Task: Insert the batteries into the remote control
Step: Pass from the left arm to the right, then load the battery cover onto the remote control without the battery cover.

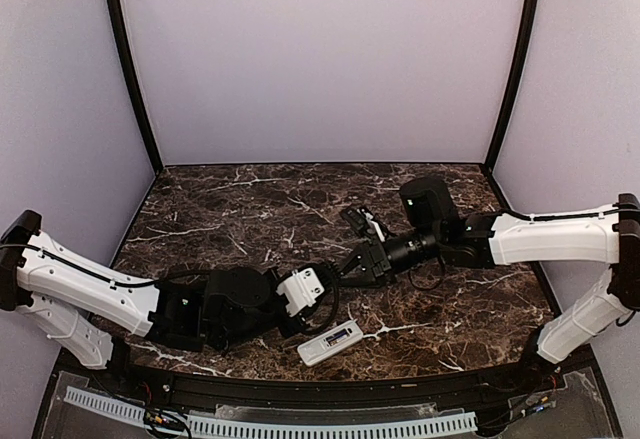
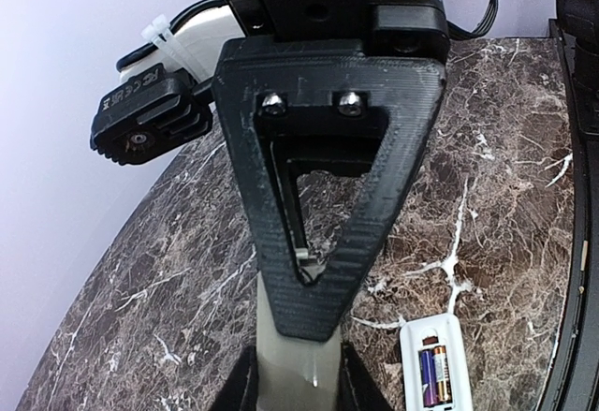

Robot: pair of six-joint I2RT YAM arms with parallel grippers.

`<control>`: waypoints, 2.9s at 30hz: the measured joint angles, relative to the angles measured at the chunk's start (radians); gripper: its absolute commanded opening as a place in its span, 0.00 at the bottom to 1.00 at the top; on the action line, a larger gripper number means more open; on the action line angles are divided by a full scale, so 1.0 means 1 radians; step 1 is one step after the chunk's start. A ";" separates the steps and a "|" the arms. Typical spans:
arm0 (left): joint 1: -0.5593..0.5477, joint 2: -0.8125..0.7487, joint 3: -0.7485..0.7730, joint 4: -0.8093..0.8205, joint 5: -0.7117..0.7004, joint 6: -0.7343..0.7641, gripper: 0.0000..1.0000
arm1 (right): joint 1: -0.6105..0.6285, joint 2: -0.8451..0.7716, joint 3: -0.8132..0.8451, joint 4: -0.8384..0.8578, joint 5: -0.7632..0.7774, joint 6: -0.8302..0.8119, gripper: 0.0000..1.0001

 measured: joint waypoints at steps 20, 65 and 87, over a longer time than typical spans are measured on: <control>-0.003 0.002 0.018 -0.143 0.127 -0.161 0.84 | -0.024 -0.019 -0.009 -0.068 0.003 -0.063 0.00; 0.022 0.184 -0.049 -0.367 0.393 -0.400 0.74 | -0.057 -0.046 -0.205 -0.128 0.151 -0.153 0.00; 0.038 0.178 -0.108 -0.274 0.440 -0.468 0.61 | -0.051 0.182 -0.249 0.220 0.010 -0.082 0.00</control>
